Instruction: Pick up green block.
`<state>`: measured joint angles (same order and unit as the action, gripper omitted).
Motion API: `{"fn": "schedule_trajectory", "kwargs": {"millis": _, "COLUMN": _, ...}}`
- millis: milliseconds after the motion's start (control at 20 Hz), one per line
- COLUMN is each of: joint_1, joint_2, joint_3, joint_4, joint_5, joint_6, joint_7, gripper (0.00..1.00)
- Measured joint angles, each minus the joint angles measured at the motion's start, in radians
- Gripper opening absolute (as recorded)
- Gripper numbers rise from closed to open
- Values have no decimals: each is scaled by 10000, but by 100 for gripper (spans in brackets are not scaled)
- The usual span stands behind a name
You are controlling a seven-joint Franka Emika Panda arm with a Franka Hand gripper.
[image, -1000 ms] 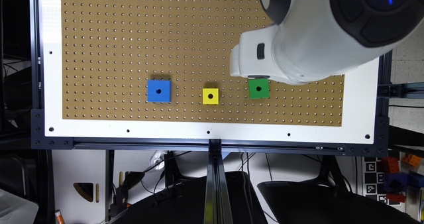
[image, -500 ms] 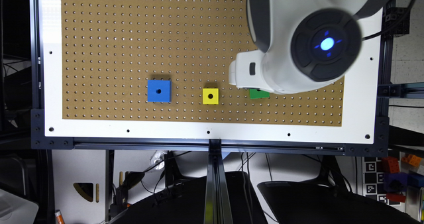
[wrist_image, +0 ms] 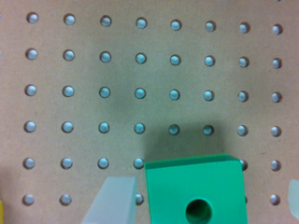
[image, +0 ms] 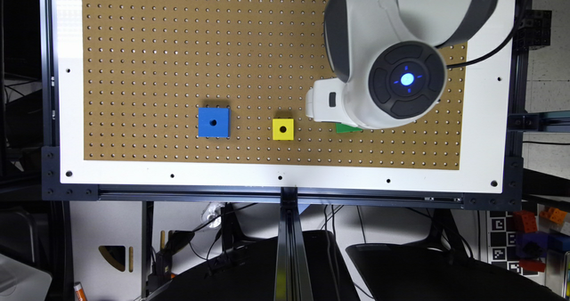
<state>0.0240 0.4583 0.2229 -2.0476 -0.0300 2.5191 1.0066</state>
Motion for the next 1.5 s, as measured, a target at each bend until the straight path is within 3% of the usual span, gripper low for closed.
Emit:
{"fn": "schedule_trajectory", "kwargs": {"millis": 400, "joint_1": 18, "joint_2": 79, "joint_3": -3, "joint_4": 44, "joint_5": -2, "joint_6": 86, "joint_7": 1, "gripper": 100}}
{"fn": "schedule_trajectory", "kwargs": {"millis": 750, "joint_1": 17, "joint_2": 272, "joint_3": -13, "joint_4": 313, "joint_5": -11, "joint_6": 108, "joint_7": 1, "gripper": 100}}
{"fn": "schedule_trajectory", "kwargs": {"millis": 1050, "joint_1": 30, "joint_2": 1301, "joint_3": -77, "joint_4": 856, "joint_5": -240, "joint_6": 530, "joint_7": 32, "gripper": 100}}
{"fn": "schedule_trajectory", "kwargs": {"millis": 1300, "joint_1": 68, "joint_2": 1361, "joint_3": -96, "joint_4": 975, "joint_5": -271, "joint_6": 481, "joint_7": 76, "gripper": 100}}
{"fn": "schedule_trajectory", "kwargs": {"millis": 1350, "joint_1": 63, "joint_2": 1362, "joint_3": -96, "joint_4": 974, "joint_5": -278, "joint_6": 481, "joint_7": 80, "gripper": 0}}
{"fn": "schedule_trajectory", "kwargs": {"millis": 1500, "joint_1": 63, "joint_2": 1362, "joint_3": -96, "joint_4": 974, "joint_5": -278, "joint_6": 481, "joint_7": 81, "gripper": 0}}
